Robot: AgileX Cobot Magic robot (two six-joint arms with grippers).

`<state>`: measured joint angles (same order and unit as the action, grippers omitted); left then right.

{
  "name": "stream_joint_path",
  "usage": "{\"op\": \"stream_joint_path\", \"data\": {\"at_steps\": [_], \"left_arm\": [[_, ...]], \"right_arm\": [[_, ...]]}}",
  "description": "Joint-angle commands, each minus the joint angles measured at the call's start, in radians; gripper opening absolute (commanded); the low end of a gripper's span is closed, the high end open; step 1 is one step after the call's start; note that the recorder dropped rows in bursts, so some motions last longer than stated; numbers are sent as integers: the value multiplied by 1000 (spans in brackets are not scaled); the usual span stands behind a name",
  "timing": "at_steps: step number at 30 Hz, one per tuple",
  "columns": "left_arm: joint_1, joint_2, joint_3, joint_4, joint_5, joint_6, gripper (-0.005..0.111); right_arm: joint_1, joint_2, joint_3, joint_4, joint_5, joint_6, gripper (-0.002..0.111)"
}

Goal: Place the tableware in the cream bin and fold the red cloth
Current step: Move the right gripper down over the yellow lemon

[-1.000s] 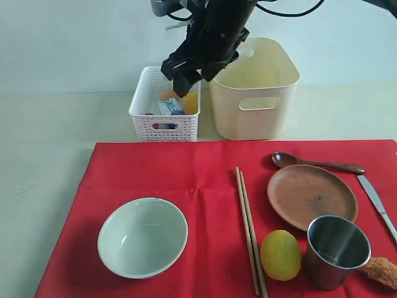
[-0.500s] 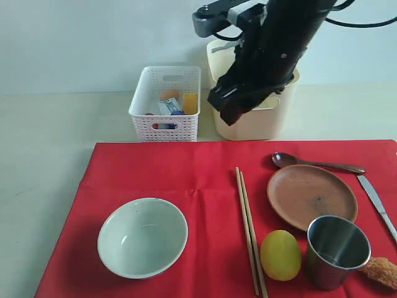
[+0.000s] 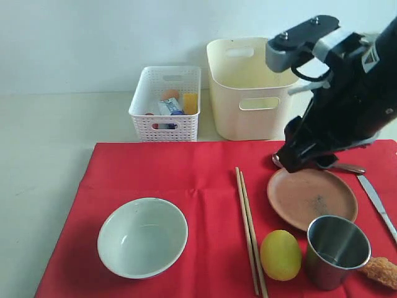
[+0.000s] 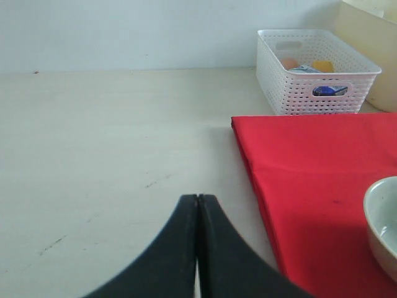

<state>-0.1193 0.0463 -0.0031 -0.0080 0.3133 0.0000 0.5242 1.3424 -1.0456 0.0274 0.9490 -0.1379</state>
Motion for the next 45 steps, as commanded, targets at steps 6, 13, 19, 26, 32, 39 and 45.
{"op": "stream_joint_path", "data": {"at_steps": [6,13,19,26,32,39,45], "left_arm": [[4,-4,3,-6,-6,-5,0],[4,-4,3,-6,-6,-5,0],[4,-4,3,-6,-6,-5,0],[4,-4,3,-6,-6,-5,0],[4,-4,3,-6,-6,-5,0],[4,-4,3,-6,-6,-5,0],[4,-4,3,-6,-6,-5,0]], "right_arm": [[-1,-19,141,216,-18,-125,57],[-1,-7,196,291,-91,-244,57],[0,91,201,300,-103,-315,57],[99,209,201,238,-136,-391,66],[151,227,201,62,-191,-392,79],[151,227,201,-53,-217,-444,84],[151,242,201,-40,-215,-444,84]]}}
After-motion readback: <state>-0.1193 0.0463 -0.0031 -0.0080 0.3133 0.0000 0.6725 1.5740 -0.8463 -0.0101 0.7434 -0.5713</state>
